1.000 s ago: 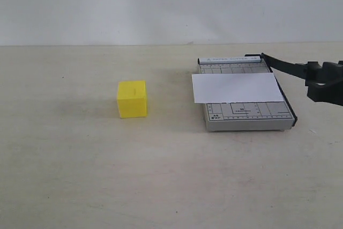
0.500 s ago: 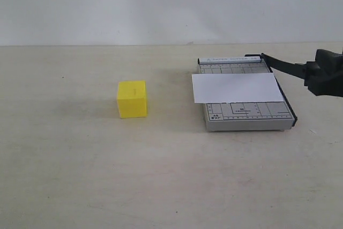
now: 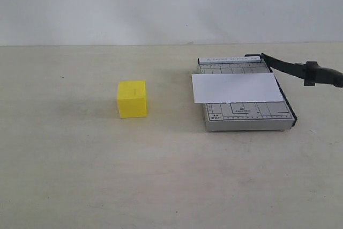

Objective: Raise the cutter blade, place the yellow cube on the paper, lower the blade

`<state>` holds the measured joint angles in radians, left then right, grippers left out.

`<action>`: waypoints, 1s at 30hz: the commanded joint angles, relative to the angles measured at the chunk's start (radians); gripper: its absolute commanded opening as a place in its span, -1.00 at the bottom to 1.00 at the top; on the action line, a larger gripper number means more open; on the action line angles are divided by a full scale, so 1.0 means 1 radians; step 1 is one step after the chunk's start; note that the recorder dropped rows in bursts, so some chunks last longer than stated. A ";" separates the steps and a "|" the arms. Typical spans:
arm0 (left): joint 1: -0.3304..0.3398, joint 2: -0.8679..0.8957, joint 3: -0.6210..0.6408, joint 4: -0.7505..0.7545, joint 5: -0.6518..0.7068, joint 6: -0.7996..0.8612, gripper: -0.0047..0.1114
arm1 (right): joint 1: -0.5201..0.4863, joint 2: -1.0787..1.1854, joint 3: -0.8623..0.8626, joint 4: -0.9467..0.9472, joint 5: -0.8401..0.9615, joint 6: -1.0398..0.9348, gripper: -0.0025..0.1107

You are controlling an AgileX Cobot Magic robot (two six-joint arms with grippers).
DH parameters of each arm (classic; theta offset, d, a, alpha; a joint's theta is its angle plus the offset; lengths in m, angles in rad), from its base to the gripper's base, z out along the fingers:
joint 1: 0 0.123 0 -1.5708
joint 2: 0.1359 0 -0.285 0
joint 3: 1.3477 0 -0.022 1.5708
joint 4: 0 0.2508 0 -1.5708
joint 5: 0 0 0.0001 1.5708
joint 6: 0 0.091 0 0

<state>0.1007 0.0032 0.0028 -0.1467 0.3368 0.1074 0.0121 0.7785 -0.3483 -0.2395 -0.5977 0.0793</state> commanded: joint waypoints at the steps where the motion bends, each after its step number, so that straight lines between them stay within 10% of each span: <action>1: -0.007 -0.003 -0.003 0.005 -0.008 -0.006 -0.84 | -0.002 -0.185 -0.004 -0.001 0.294 0.023 -0.49; 4: -0.007 -0.003 -0.003 0.005 -0.008 -0.006 -0.84 | -0.002 -0.264 -0.004 -0.001 0.539 0.023 -0.96; 10: -0.006 -0.003 -0.003 0.011 -0.008 0.007 -0.84 | -0.002 -0.321 -0.002 -0.001 0.816 0.023 -0.96; 13: -0.006 -0.003 -0.003 -0.025 -0.066 0.025 -0.84 | -0.002 -0.321 -0.002 -0.001 0.822 0.023 -0.96; 19: -0.006 -0.003 -0.003 -0.649 -0.228 -0.137 -0.84 | -0.002 -0.321 -0.002 -0.001 0.764 0.023 -0.96; 30: -0.006 -0.003 -0.039 -0.689 -0.430 -0.169 -0.84 | -0.002 -0.321 -0.002 -0.006 0.743 0.023 -0.96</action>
<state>0.1007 0.0032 0.0000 -0.8321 -0.0122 -0.0370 0.0121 0.4635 -0.3483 -0.2395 0.1527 0.1005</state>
